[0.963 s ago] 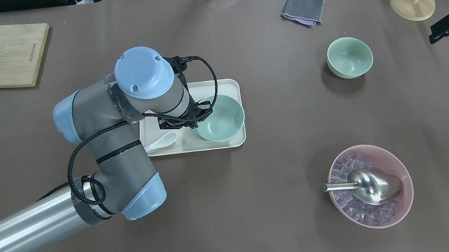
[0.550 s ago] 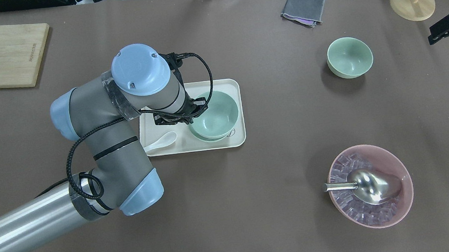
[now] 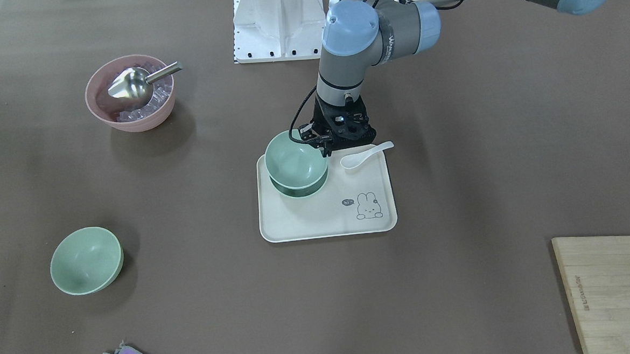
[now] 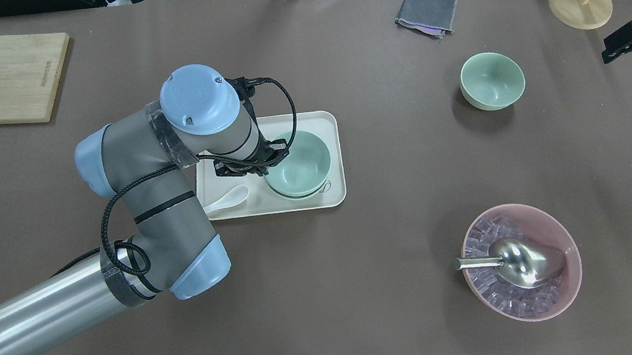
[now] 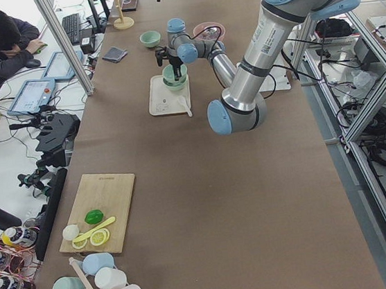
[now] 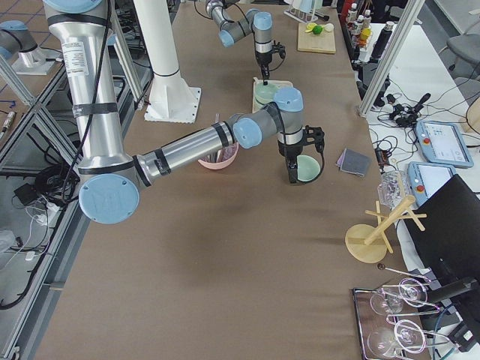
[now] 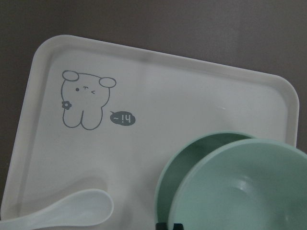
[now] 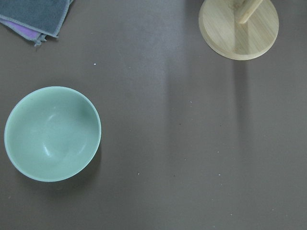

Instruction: Stack green bowls together

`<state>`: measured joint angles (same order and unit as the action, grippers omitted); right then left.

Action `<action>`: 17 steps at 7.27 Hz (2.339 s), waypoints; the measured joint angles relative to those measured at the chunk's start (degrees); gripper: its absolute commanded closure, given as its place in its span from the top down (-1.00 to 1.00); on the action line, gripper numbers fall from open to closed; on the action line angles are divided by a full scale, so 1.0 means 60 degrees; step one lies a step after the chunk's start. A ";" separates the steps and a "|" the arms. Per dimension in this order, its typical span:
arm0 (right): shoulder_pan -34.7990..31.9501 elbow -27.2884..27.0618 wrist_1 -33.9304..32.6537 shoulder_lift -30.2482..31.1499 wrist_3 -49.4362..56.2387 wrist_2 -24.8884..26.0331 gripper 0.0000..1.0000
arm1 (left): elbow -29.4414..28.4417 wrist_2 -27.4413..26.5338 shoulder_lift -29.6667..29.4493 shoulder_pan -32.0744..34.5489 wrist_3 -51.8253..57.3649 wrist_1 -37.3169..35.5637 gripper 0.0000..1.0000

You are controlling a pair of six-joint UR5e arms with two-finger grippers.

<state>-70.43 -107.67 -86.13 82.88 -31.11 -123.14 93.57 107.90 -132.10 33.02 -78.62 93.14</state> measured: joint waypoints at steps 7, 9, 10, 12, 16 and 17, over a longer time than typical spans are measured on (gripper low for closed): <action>0.0032 0.0002 0.0000 0.0000 0.0000 0.0051 0.98 | -0.0291 -0.0009 -0.0010 0.0003 -0.0042 0.0353 -1.00; 0.0044 0.0001 0.0000 0.0000 0.0000 0.0069 0.98 | -0.0584 -0.0009 -0.0013 -0.0008 -0.0071 0.0847 -1.00; 0.0046 0.0000 0.0000 0.0000 -0.0007 0.0072 0.98 | -0.0633 -0.0009 -0.0012 -0.0009 -0.0077 0.0931 -1.00; 0.0048 0.0002 0.0000 0.0000 -0.0025 0.0073 0.98 | -0.0672 -0.0006 -0.0001 -0.0010 -0.0077 0.0973 -1.00; 0.0049 0.0007 0.0000 -0.0013 -0.0029 0.0073 0.98 | -0.0786 -0.0005 0.0001 -0.0010 -0.0059 0.1032 -1.00; 0.0049 0.0002 0.0000 -0.0014 -0.0029 0.0073 0.98 | -0.0794 0.0001 0.0001 -0.0010 -0.0055 0.1039 -1.00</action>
<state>-70.14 -107.66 -86.13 82.80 -31.29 -122.70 88.81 107.90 -132.10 32.96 -78.95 99.37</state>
